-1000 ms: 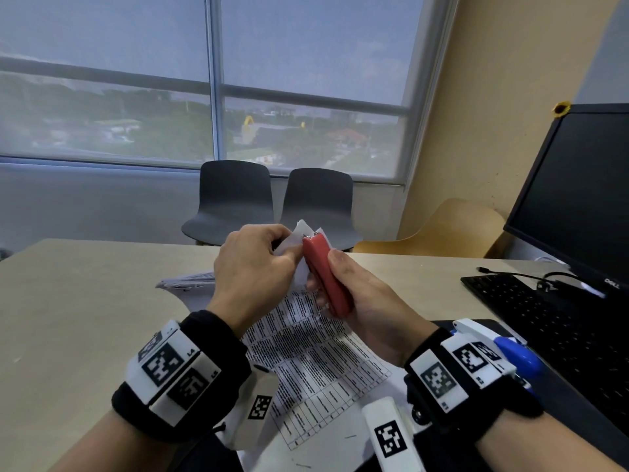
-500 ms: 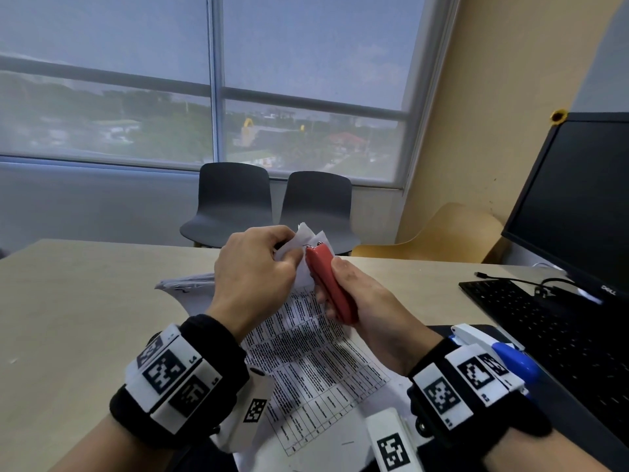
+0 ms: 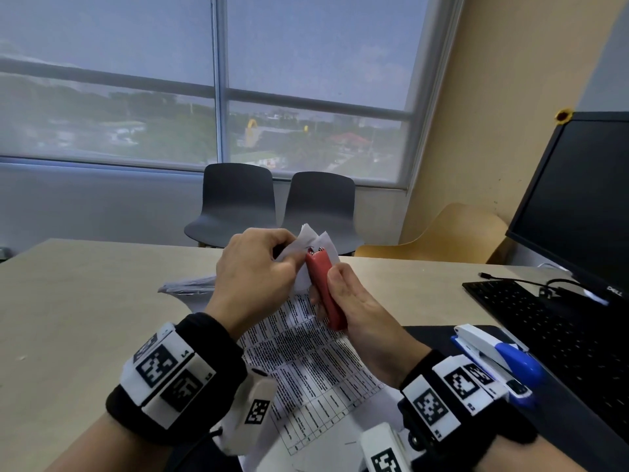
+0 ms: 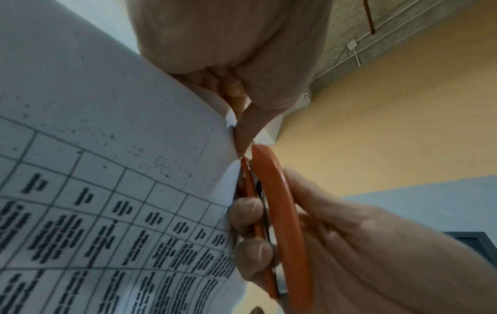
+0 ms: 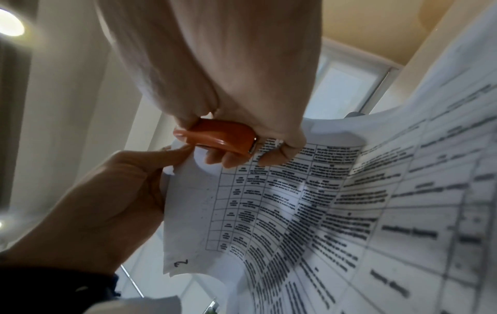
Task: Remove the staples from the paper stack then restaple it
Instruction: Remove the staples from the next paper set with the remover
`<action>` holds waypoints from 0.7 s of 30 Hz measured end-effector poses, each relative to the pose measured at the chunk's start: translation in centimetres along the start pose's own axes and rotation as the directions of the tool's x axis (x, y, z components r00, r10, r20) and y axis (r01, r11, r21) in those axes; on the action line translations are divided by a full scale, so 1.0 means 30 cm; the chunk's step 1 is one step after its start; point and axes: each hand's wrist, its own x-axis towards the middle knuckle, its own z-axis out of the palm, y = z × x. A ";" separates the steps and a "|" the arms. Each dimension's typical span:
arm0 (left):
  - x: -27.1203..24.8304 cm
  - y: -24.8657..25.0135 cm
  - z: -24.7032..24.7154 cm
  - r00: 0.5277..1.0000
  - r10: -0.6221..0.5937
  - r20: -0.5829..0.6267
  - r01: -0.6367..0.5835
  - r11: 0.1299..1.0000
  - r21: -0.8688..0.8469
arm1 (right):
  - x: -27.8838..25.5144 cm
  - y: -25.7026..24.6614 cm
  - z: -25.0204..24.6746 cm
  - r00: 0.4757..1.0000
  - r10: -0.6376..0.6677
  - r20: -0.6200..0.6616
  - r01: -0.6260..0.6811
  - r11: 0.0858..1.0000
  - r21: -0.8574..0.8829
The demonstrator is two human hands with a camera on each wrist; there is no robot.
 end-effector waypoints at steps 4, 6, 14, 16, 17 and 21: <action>0.008 0.007 -0.009 0.998 -0.016 0.060 0.017 1.000 -0.018 | 0.004 0.001 -0.019 0.999 -0.054 -0.006 0.054 0.998 -0.016; 0.012 0.012 -0.013 0.998 -0.023 0.061 0.024 1.000 -0.016 | 0.002 0.000 -0.024 0.996 -0.086 -0.001 0.086 0.995 -0.045; 0.001 0.035 0.003 0.998 -0.009 0.069 0.007 1.000 0.020 | 0.030 -0.059 -0.037 0.987 -0.153 -0.048 0.150 0.987 -0.057; 0.006 0.024 0.002 0.999 -0.035 0.040 0.034 0.999 0.006 | 0.027 -0.064 -0.040 0.991 -0.116 -0.065 0.114 0.993 -0.043; 0.006 0.019 -0.001 0.999 -0.048 0.025 0.048 0.999 -0.007 | 0.021 -0.059 -0.040 0.993 -0.091 -0.071 0.088 0.995 -0.039; 0.005 0.017 -0.006 0.998 -0.070 0.004 0.070 0.997 -0.016 | -0.004 -0.036 -0.020 0.998 -0.012 -0.068 0.007 0.997 -0.076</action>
